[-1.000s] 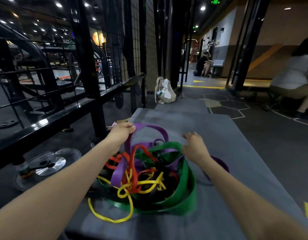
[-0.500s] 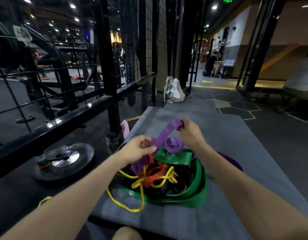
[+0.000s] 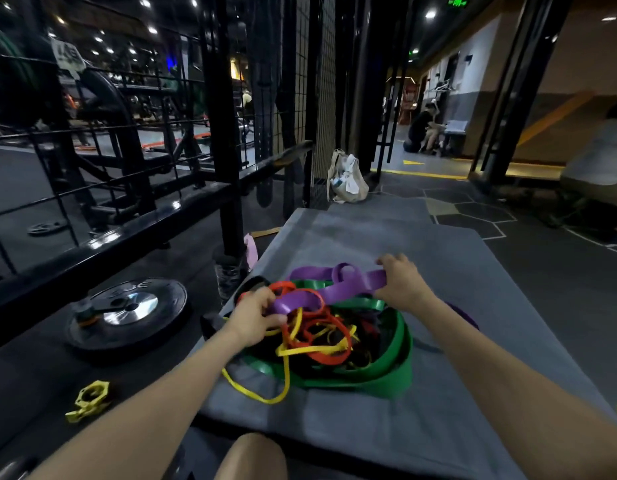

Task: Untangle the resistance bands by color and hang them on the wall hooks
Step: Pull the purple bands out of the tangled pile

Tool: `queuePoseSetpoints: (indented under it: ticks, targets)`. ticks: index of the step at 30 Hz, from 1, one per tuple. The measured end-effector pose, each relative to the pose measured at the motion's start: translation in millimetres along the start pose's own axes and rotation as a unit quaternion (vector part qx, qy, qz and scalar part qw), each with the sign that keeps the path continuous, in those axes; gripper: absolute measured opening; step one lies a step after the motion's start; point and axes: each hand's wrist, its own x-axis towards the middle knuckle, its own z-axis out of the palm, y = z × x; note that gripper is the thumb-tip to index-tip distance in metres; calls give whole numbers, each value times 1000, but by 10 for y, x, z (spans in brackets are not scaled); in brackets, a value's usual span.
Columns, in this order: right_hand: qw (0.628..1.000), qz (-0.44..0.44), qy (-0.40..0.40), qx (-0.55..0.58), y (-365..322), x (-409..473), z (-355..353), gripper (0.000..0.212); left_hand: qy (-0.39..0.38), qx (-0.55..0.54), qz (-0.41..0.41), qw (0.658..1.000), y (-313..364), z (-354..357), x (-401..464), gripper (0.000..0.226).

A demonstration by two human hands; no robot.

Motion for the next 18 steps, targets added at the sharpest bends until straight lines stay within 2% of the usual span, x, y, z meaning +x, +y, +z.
queuePoseSetpoints:
  ticks: [2, 4, 8, 11, 15, 18]
  targets:
    - [997, -54, -35, -37, -107, -38, -15, 71, 47, -25, 11, 999, 147, -146, 101, 26]
    - [994, -101, -35, -8, -275, -57, -42, 74, 69, -60, 19, 996, 330, -298, 238, 19]
    - [986, -142, -36, 84, -616, -52, -36, 78, 59, -136, 46, 988, 684, -486, 375, 16]
    - [980, -131, -48, 141, -780, -18, 84, 85, 36, -192, 56, 979, 790, -469, 331, 14]
    - [969, -113, -44, 215, -854, 20, 252, 50, 22, -267, 80, 960, 893, -431, 273, 12]
    - [960, -89, 7, 264, -852, 76, 270, 17, 21, -282, 93, 955, 914, -543, 308, 10]
